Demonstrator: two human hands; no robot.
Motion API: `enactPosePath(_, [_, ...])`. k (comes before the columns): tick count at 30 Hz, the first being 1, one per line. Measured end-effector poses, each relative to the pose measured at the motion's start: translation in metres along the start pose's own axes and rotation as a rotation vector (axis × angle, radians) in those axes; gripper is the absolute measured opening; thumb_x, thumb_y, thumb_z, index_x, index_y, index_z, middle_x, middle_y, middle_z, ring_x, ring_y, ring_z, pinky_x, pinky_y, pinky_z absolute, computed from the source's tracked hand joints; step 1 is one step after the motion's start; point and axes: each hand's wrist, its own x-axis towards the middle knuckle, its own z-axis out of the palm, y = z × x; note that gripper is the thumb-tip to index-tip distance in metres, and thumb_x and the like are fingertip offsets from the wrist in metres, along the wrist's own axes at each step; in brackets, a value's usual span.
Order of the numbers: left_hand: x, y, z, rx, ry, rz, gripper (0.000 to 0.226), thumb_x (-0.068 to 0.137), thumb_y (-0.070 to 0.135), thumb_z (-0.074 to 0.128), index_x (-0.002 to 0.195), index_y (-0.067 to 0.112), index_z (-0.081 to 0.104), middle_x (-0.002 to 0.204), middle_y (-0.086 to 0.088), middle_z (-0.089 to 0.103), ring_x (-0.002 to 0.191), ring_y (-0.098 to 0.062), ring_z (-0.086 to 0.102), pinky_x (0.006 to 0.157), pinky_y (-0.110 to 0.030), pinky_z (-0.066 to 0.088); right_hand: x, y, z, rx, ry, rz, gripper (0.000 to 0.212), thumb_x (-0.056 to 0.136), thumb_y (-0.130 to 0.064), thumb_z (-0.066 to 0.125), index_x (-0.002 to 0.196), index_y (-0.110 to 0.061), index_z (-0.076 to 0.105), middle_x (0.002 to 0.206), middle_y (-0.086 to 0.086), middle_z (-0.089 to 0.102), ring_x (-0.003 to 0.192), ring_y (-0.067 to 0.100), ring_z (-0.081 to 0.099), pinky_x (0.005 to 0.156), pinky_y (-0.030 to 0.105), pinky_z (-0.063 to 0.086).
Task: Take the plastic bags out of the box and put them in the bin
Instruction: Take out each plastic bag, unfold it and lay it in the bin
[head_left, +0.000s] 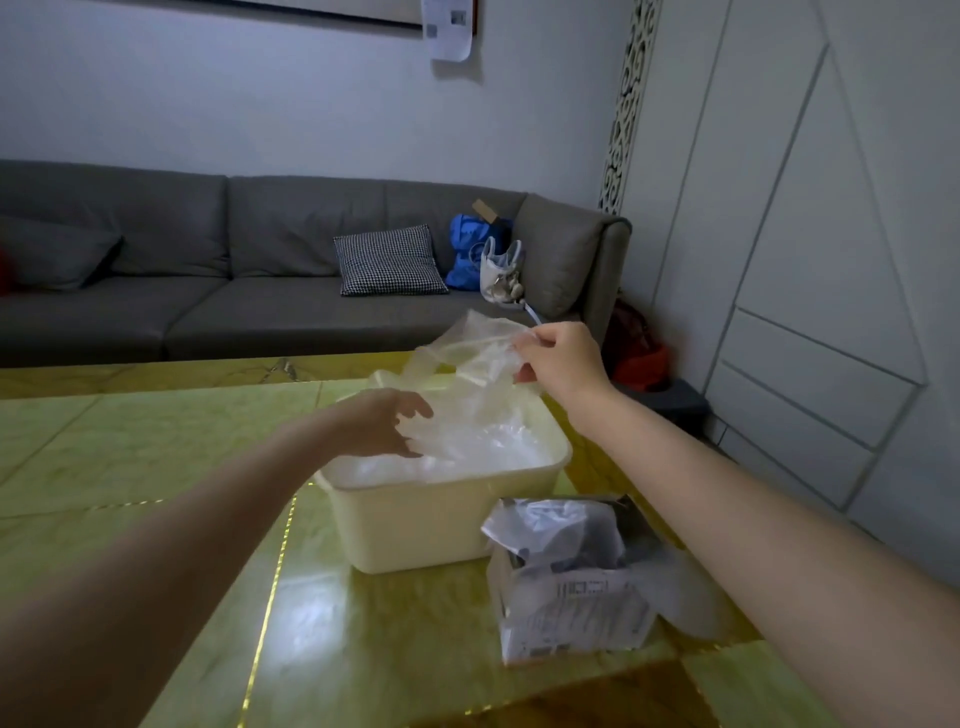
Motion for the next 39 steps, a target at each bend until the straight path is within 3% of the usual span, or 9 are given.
enactPosePath(3, [-0.009, 0.016, -0.018, -0.387, 0.185, 0.023, 0.042, 0.084, 0.0, 0.059, 0.124, 0.013, 0.053, 0.131, -0.006, 0.052, 0.115, -0.02, 0.051, 0.088, -0.028, 0.044, -0.005, -0.009, -0.007, 0.223, -0.013, 0.128, 0.016, 0.093, -0.015, 0.058, 0.095, -0.002, 0.067, 0.075, -0.001, 0.056, 0.06, 0.009, 0.052, 0.058, 0.021, 0.051])
enactPosePath(6, [-0.019, 0.042, -0.027, -0.867, 0.195, 0.039, 0.055, 0.078, 0.015, 0.069, 0.128, 0.015, 0.045, 0.125, -0.003, 0.054, 0.111, -0.017, 0.052, 0.088, -0.029, 0.04, -0.014, -0.016, -0.015, 0.32, -0.062, 0.196, 0.013, 0.089, -0.013, 0.064, 0.076, -0.013, 0.059, 0.074, 0.0, 0.053, 0.063, 0.012, 0.048, 0.053, 0.02, 0.045])
enactPosePath(8, [-0.023, 0.059, -0.023, -0.898, 0.131, 0.037, 0.06, 0.072, 0.032, 0.073, 0.123, 0.012, 0.049, 0.115, -0.005, 0.059, 0.108, -0.017, 0.054, 0.09, -0.031, 0.039, -0.018, -0.02, -0.019, 0.421, -0.102, 0.245, 0.017, 0.087, -0.01, 0.065, 0.076, -0.014, 0.052, 0.076, 0.002, 0.053, 0.064, 0.012, 0.05, 0.052, 0.021, 0.044])
enactPosePath(13, [-0.027, 0.081, -0.02, -0.962, 0.367, -0.022, 0.005, 0.083, 0.019, 0.066, 0.083, 0.015, 0.063, 0.082, 0.001, 0.064, 0.081, -0.012, 0.057, 0.078, -0.025, 0.044, -0.028, -0.02, -0.034, 0.449, -0.162, 0.225, 0.016, 0.089, -0.009, 0.063, 0.086, -0.012, 0.048, 0.082, 0.004, 0.057, 0.064, 0.014, 0.059, 0.054, 0.024, 0.045])
enactPosePath(20, [-0.039, 0.063, -0.038, -1.216, 0.361, -0.064, 0.013, 0.088, 0.014, 0.06, 0.099, 0.008, 0.058, 0.086, -0.003, 0.07, 0.076, -0.009, 0.067, 0.066, -0.02, 0.05, -0.036, -0.015, -0.055, 0.339, -0.171, 0.168, 0.027, 0.081, -0.025, 0.072, 0.072, -0.018, 0.048, 0.072, 0.0, 0.048, 0.072, 0.015, 0.041, 0.063, 0.026, 0.032])
enactPosePath(25, [-0.04, 0.07, -0.044, -1.391, 0.361, 0.079, 0.008, 0.088, 0.002, 0.056, 0.088, 0.008, 0.06, 0.078, -0.004, 0.064, 0.065, -0.01, 0.065, 0.063, -0.023, 0.054, -0.032, -0.022, -0.06, 0.571, -0.062, 0.335, 0.036, 0.083, -0.047, 0.064, 0.097, -0.015, 0.054, 0.099, 0.004, 0.052, 0.09, 0.018, 0.051, 0.085, 0.034, 0.042])
enactPosePath(31, [-0.036, 0.085, -0.06, -1.414, 0.222, 0.156, 0.039, 0.087, -0.001, 0.055, 0.124, 0.01, 0.055, 0.102, -0.013, 0.061, 0.06, -0.008, 0.057, 0.049, -0.019, 0.05, -0.043, -0.008, -0.051, 0.646, -0.62, 0.594, 0.08, 0.077, -0.074, 0.045, 0.127, -0.011, 0.051, 0.114, 0.015, 0.064, 0.106, 0.035, 0.062, 0.098, 0.045, 0.043])
enactPosePath(35, [-0.035, 0.079, -0.067, -1.364, 0.309, 0.15, 0.03, 0.087, 0.0, 0.055, 0.111, 0.017, 0.061, 0.102, -0.011, 0.065, 0.07, -0.013, 0.061, 0.06, -0.025, 0.054, -0.042, -0.012, -0.043, 0.916, -0.41, 0.519, 0.04, 0.078, -0.022, 0.07, 0.113, -0.01, 0.057, 0.094, 0.011, 0.065, 0.079, 0.02, 0.065, 0.064, 0.031, 0.058])
enactPosePath(39, [-0.03, 0.052, -0.063, -1.248, 0.44, 0.025, 0.023, 0.087, -0.003, 0.055, 0.103, 0.012, 0.061, 0.107, -0.015, 0.063, 0.09, -0.024, 0.06, 0.086, -0.034, 0.051, -0.025, -0.01, -0.04, 0.913, -0.173, 0.356, 0.022, 0.087, 0.003, 0.059, 0.096, -0.017, 0.057, 0.08, 0.006, 0.064, 0.05, 0.008, 0.061, 0.045, 0.02, 0.05])
